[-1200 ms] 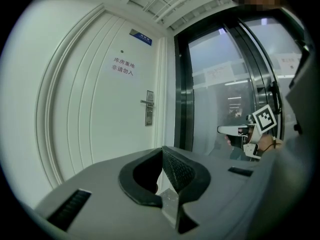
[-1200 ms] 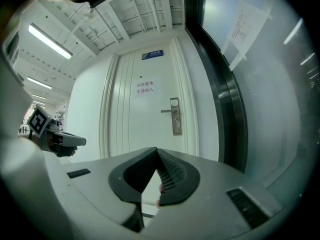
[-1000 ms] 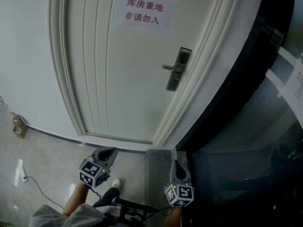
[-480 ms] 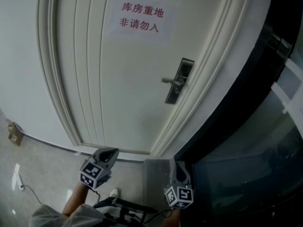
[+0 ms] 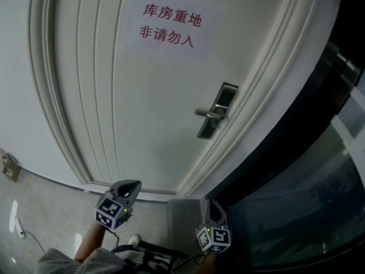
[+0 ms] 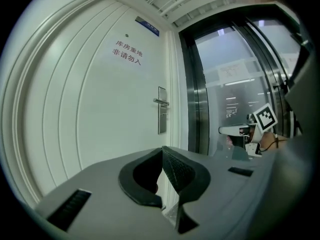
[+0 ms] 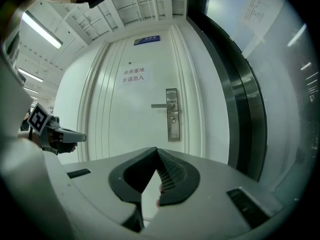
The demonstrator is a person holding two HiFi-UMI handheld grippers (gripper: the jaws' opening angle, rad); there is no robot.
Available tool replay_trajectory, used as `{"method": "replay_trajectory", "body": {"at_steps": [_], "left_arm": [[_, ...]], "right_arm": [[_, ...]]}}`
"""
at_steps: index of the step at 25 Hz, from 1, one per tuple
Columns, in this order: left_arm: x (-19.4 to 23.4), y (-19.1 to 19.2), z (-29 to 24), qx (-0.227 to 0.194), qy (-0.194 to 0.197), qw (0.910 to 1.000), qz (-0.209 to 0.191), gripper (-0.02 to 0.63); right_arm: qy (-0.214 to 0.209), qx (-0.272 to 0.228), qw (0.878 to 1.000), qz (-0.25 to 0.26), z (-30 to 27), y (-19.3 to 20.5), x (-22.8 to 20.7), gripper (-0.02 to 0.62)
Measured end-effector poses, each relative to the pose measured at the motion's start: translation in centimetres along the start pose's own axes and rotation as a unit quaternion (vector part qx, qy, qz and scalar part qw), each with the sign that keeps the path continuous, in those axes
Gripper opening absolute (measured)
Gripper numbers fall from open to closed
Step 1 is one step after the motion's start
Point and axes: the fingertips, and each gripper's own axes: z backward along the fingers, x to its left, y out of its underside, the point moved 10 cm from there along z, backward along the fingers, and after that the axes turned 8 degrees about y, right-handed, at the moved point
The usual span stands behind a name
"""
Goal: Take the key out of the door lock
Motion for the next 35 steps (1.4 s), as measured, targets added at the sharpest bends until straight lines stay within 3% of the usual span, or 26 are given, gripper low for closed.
{"method": "replay_trajectory", "body": {"at_steps": [13,28,35], "left_arm": [[8.7,0.0,-3.0,0.008,0.017,0.9998,0.002,0.005],[11.8,-0.2,-7.4,0.009,0.014,0.9999,0.0,0.005],[12.6,-1.2,-11.1,0.007,0.002,1.0,0.002,0.005]], "right_arm": [[0.035,-0.001,0.999,0.002,-6.7,-1.1,3.0,0.012],[0.042,-0.01,0.999,0.011,-12.3,-1.6,1.2,0.012],[0.038,-0.027,0.997,0.058,-16.2,-2.9,-0.9,0.012]]}}
